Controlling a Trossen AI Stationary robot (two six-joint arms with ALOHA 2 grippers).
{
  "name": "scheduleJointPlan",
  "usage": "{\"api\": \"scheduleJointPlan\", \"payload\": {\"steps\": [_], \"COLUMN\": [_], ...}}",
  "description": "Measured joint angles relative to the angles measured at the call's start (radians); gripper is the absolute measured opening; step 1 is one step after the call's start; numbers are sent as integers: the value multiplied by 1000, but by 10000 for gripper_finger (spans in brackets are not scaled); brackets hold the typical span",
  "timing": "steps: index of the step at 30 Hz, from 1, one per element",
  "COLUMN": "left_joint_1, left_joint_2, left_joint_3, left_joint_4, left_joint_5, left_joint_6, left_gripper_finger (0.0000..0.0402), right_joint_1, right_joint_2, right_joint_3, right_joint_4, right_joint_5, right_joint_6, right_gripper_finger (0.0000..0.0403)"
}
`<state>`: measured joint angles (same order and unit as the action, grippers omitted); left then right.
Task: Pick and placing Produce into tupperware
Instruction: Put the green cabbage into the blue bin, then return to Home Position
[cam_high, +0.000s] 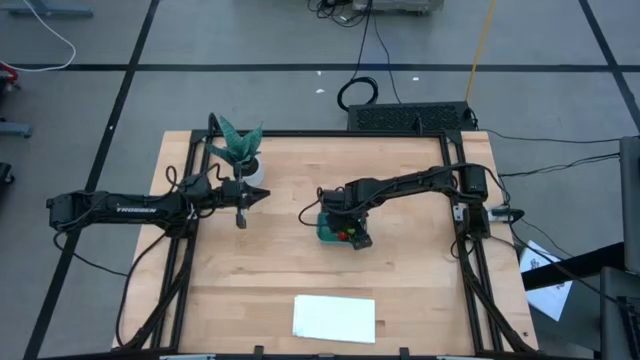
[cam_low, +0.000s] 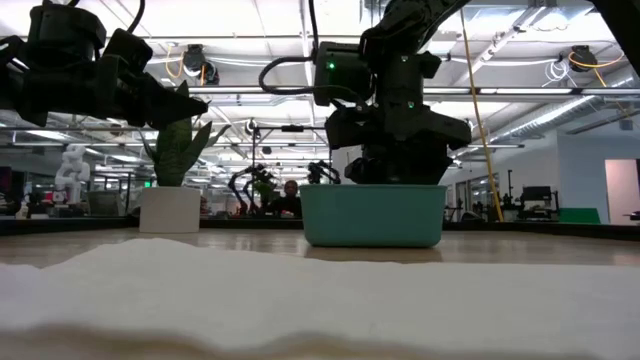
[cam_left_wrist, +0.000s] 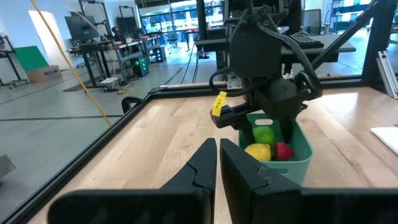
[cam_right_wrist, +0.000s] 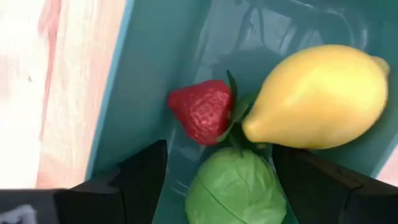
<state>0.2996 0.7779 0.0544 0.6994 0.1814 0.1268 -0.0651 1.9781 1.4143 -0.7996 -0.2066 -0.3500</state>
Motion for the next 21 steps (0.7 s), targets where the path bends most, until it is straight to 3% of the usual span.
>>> {"api": "scheduleJointPlan", "payload": {"steps": [13,17,21], "left_joint_1": [0,0,0], "left_joint_2": [0,0,0], "left_joint_3": [0,0,0], "left_joint_4": [1,0,0], "left_joint_5": [0,0,0], "left_joint_6": [0,0,0], "left_gripper_finger": [26,26,26], "right_joint_1": [-1,-1,-16], "right_joint_2": [-58,-89,-116], "right_joint_3": [2,2,2], "right_joint_4": [0,0,7], "right_joint_5": [6,78,80], "right_joint_6": [24,24,37], "right_gripper_finger": [281,281,274]}}
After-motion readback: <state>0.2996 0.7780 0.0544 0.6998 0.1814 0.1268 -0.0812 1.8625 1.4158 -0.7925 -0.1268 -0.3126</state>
